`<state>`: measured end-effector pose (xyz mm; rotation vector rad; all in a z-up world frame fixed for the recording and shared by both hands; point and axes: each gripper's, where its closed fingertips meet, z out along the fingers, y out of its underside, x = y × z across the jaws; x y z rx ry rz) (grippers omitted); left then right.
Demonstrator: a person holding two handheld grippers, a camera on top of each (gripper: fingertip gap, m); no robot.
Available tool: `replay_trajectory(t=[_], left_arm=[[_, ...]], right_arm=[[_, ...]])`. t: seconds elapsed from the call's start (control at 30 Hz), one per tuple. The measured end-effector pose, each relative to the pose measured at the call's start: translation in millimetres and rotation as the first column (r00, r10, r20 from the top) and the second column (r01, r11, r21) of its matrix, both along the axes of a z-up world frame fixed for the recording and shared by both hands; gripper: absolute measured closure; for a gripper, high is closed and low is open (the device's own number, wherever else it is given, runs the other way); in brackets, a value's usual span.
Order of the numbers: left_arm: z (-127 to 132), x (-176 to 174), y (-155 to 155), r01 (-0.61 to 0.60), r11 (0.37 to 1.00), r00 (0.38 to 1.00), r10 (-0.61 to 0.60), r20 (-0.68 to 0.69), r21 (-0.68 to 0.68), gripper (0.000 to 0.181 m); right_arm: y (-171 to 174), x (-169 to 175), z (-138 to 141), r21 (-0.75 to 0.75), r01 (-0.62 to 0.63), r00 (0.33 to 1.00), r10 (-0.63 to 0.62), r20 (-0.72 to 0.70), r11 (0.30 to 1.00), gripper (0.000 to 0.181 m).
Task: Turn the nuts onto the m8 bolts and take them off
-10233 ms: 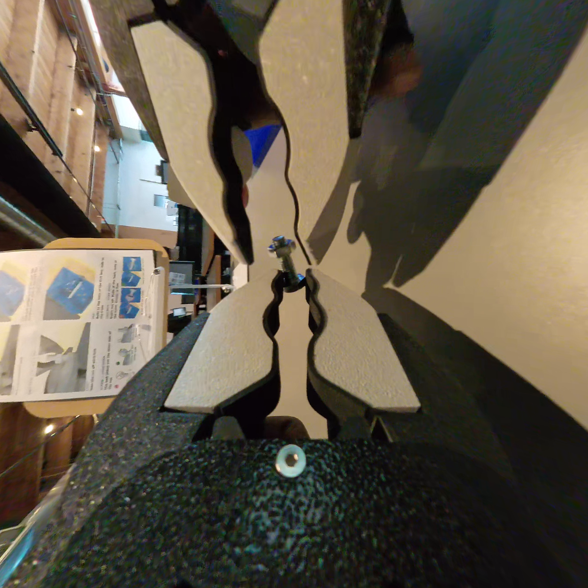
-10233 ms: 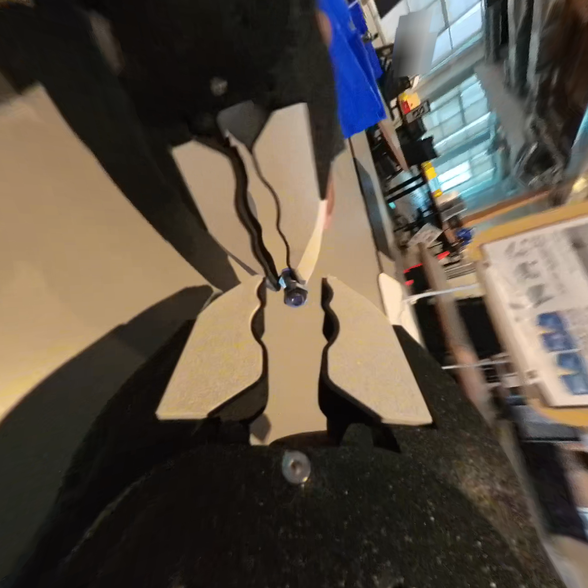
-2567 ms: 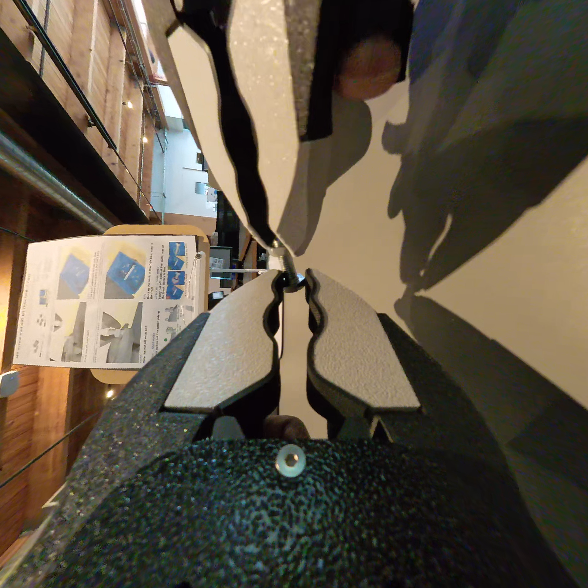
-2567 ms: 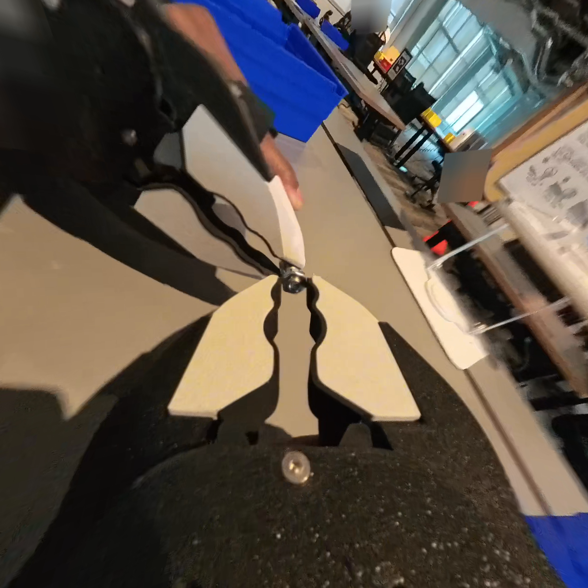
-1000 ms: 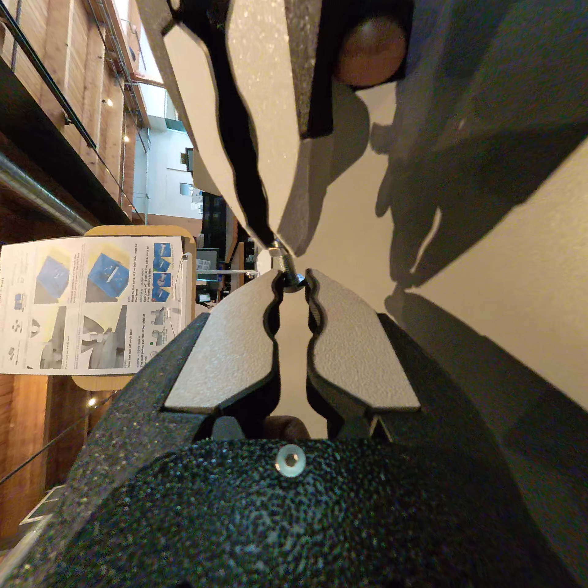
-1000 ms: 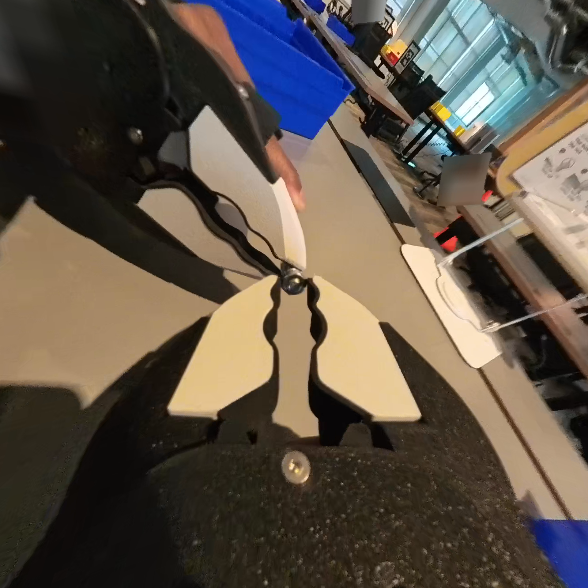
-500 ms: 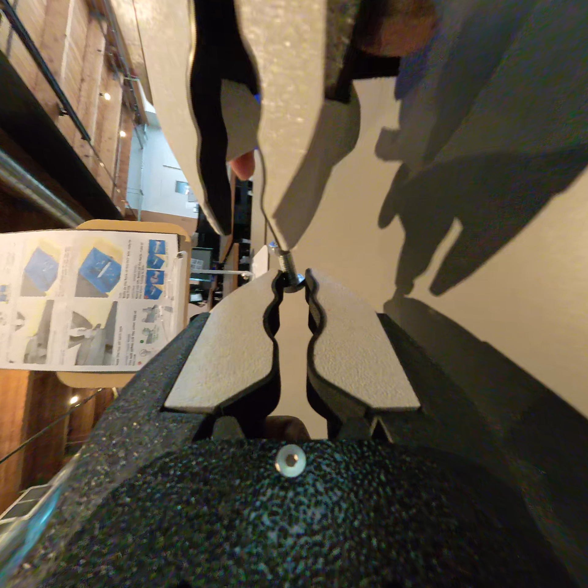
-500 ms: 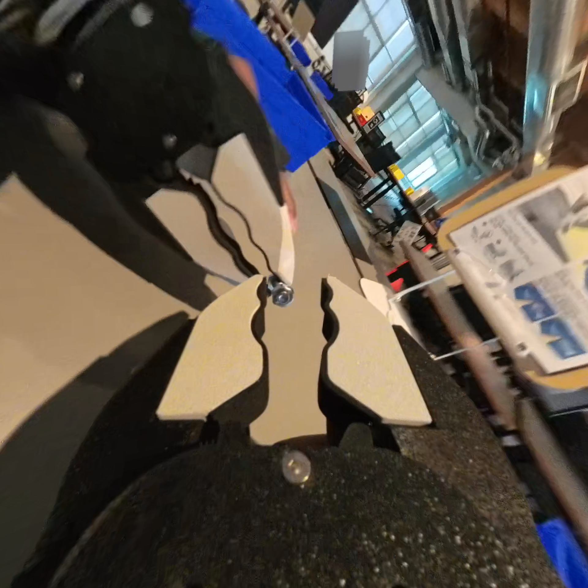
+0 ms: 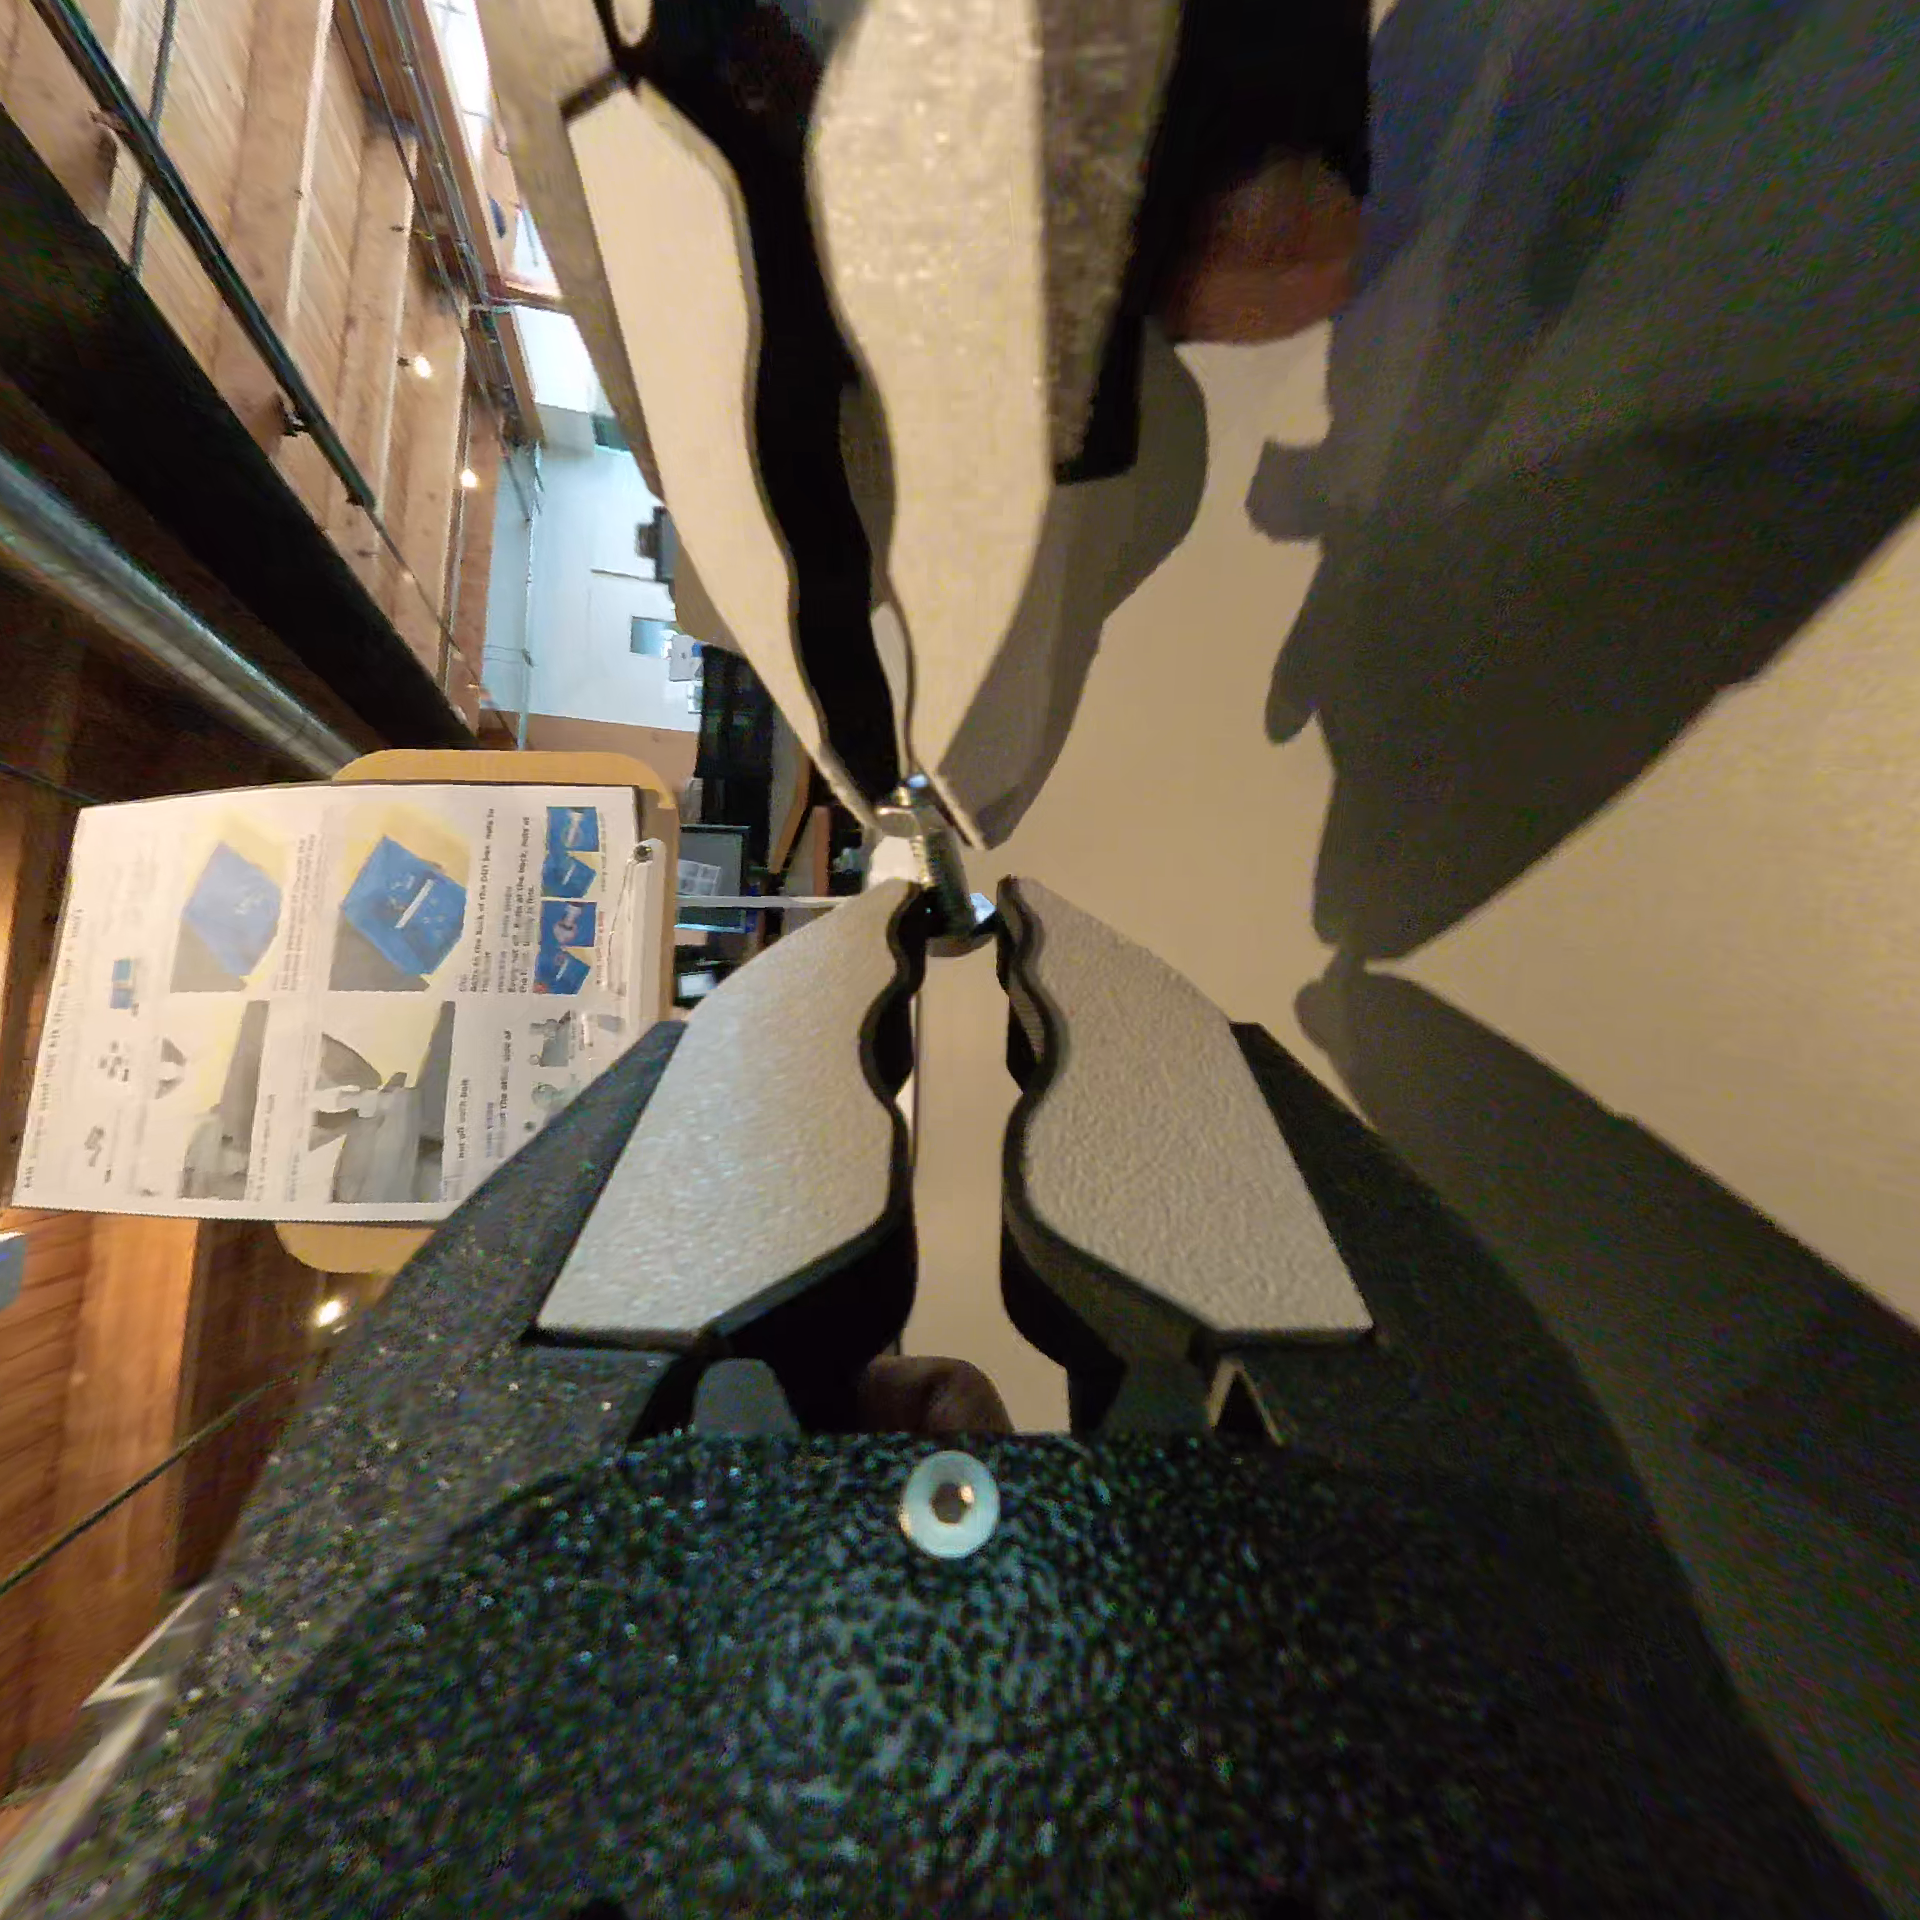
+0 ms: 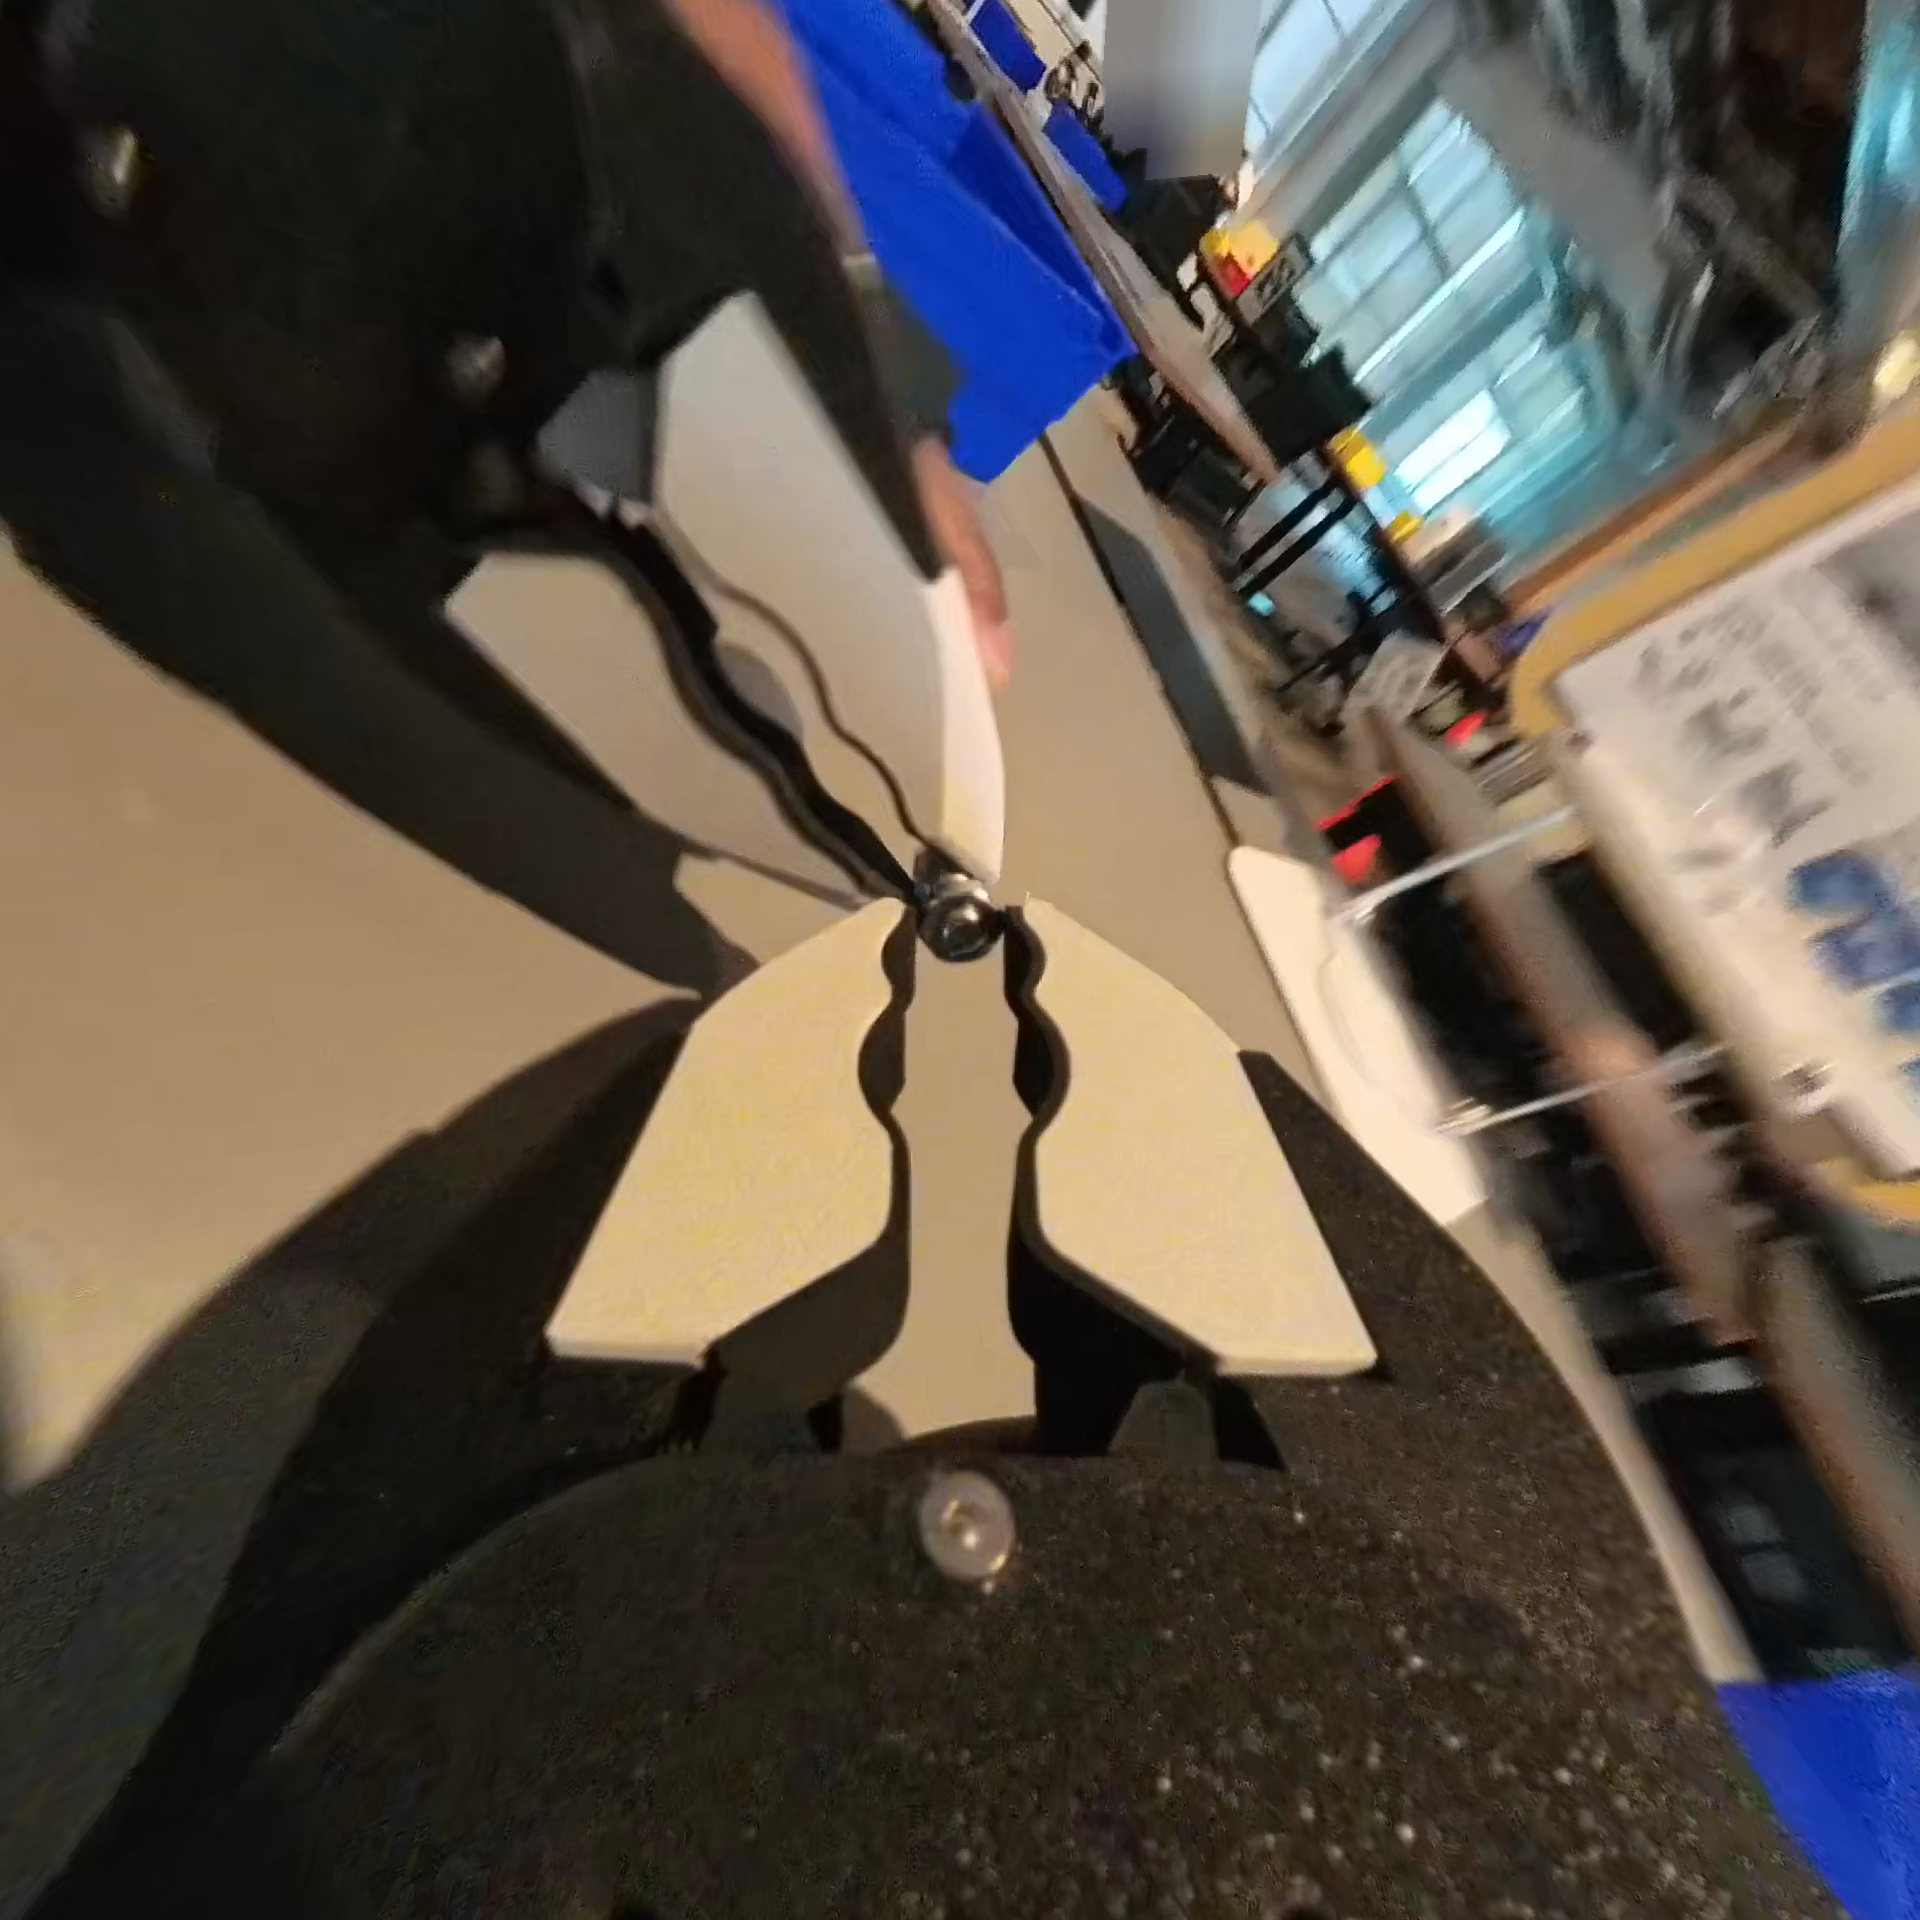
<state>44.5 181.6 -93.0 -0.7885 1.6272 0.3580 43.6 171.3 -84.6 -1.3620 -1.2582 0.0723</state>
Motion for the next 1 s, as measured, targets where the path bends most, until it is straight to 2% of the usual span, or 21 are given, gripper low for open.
replay_trajectory(t=[0.1, 0.17, 0.23, 0.33, 0.47, 0.57, 0.63, 0.73, 0.83, 0.93, 1.0], left_arm=[[-13.0, 1.8, -7.5, 0.042, 0.993, 0.999, -0.045, -0.027, -0.111, 0.169], [-18.7, 3.7, -9.1, 0.044, 0.988, 0.998, -0.050, -0.032, -0.148, 0.169], [-17.2, 5.0, -8.1, 0.038, 0.989, 0.999, -0.042, -0.020, -0.142, 0.169], [-10.3, 2.8, -3.9, 0.019, 0.994, 1.000, -0.019, 0.002, -0.109, 0.169], [-6.8, -0.7, 2.3, -0.013, 0.999, 1.000, 0.013, -0.006, -0.049, 0.169], [-6.3, -0.4, 2.0, -0.012, 0.999, 1.000, 0.011, -0.014, -0.030, 0.169], [-5.7, 0.3, 0.3, -0.003, 1.000, 1.000, 0.002, -0.011, -0.029, 0.169], [-7.5, 1.2, -2.1, 0.010, 0.999, 1.000, -0.011, -0.020, -0.037, 0.169], [-12.3, 1.2, -4.8, 0.025, 0.997, 0.999, -0.028, -0.033, -0.077, 0.169], [-25.1, 2.0, -12.3, 0.056, 0.980, 0.996, -0.069, -0.059, -0.191, 0.169], [-29.4, 2.8, -11.0, 0.045, 0.979, 0.996, -0.059, -0.069, -0.199, 0.169]], right_arm=[[-5.7, 1.1, -10.3, 0.282, -0.109, 0.960, 0.027, 0.278, 0.953, 0.165], [-6.3, 3.9, -16.0, 0.389, -0.166, 0.912, -0.009, 0.410, 0.906, 0.165], [-6.3, 3.9, -13.5, 0.383, -0.152, 0.921, -0.011, 0.390, 0.911, 0.156], [-8.6, 0.7, -5.2, 0.221, -0.093, 0.978, 0.047, 0.206, 0.971, 0.140], [-4.3, 1.2, -1.2, 0.027, -0.032, 0.999, 0.031, 0.035, 0.999, 0.139], [-0.7, 1.7, -3.9, -0.062, -0.006, 1.000, 0.005, -0.012, 0.998, 0.142], [0.5, 2.3, -7.3, -0.046, 0.007, 1.000, -0.006, 0.020, 0.999, 0.146], [1.3, 2.7, -10.9, 0.031, 0.013, 0.995, -0.016, 0.096, 0.999, 0.167], [-0.2, 2.8, -13.9, 0.170, -0.030, 0.976, -0.008, 0.220, 0.985, 0.167], [-5.0, 4.1, -22.4, 0.381, -0.175, 0.894, -0.015, 0.447, 0.908, 0.166], [-5.0, 5.1, -26.7, 0.411, -0.206, 0.856, -0.040, 0.515, 0.888, 0.164]])
